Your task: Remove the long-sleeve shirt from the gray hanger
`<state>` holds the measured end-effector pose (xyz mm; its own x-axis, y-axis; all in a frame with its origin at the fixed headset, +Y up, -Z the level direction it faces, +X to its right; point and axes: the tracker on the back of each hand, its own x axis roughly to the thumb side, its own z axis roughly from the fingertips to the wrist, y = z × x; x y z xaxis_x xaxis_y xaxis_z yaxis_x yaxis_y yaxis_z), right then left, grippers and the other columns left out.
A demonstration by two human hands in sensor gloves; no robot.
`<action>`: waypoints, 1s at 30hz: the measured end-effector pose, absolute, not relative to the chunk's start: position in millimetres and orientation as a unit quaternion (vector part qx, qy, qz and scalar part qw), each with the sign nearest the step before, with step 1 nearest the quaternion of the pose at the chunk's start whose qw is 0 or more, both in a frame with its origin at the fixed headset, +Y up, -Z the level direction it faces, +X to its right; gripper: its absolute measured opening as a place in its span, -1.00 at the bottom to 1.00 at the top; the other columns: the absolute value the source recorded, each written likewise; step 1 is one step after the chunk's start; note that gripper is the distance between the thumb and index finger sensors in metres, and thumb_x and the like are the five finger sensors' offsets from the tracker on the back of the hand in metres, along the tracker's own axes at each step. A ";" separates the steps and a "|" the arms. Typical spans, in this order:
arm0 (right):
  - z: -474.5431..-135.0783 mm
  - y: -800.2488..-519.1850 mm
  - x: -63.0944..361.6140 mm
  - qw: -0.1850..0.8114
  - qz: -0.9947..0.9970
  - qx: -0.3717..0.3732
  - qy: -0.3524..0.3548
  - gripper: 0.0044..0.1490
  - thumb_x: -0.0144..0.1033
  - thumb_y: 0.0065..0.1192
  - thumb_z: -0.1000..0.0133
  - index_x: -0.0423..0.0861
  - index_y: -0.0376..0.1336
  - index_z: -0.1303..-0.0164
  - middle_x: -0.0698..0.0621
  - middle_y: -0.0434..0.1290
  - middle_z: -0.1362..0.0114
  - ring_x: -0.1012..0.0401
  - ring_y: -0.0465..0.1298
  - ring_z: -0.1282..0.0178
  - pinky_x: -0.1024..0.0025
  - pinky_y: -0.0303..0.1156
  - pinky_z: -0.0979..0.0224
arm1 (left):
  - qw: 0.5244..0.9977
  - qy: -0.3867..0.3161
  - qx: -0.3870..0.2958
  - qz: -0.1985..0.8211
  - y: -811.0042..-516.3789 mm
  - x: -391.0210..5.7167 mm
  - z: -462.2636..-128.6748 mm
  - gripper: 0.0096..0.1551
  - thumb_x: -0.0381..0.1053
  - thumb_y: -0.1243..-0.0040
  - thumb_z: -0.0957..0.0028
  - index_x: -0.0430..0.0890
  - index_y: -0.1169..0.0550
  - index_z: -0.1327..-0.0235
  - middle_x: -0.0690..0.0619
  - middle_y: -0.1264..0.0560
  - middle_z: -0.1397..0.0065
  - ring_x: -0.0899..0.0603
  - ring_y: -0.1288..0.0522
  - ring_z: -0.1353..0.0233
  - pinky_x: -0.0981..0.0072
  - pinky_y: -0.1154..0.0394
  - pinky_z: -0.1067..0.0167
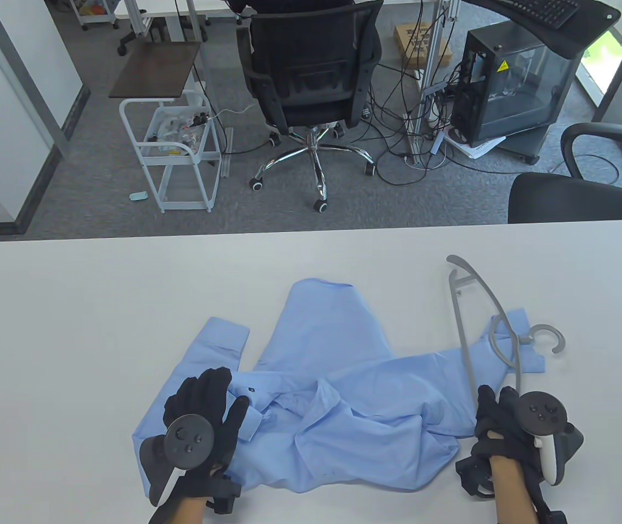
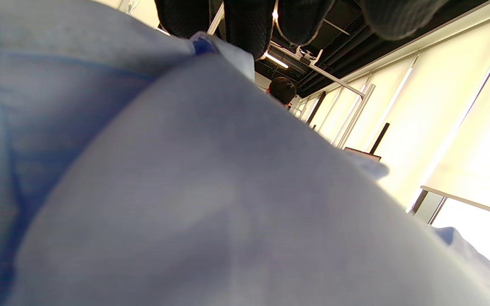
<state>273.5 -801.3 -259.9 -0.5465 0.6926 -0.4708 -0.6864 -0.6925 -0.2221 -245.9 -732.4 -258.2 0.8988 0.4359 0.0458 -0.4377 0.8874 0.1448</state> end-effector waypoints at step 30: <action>-256.4 -792.6 267.2 0.347 0.903 -0.250 -0.019 -0.07 0.00 0.05 -0.39 -0.45 0.02 -0.69 -0.67 -0.22 -0.61 -0.62 -0.22 -0.45 -0.68 -0.33 -0.23 | 0.969 -0.011 0.078 0.232 -730.8 -245.7 -257.2 -0.17 0.46 0.04 -0.13 0.17 -0.23 -0.66 0.01 -0.24 -0.74 -0.41 -0.14 -0.74 -0.41 0.04 -0.58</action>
<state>267.2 -792.6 -256.4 -0.6333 0.6374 -0.4389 -0.6184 -0.7578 -0.2082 -245.7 -730.8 -257.2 0.8921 0.4480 0.0577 -0.4515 0.8801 0.1470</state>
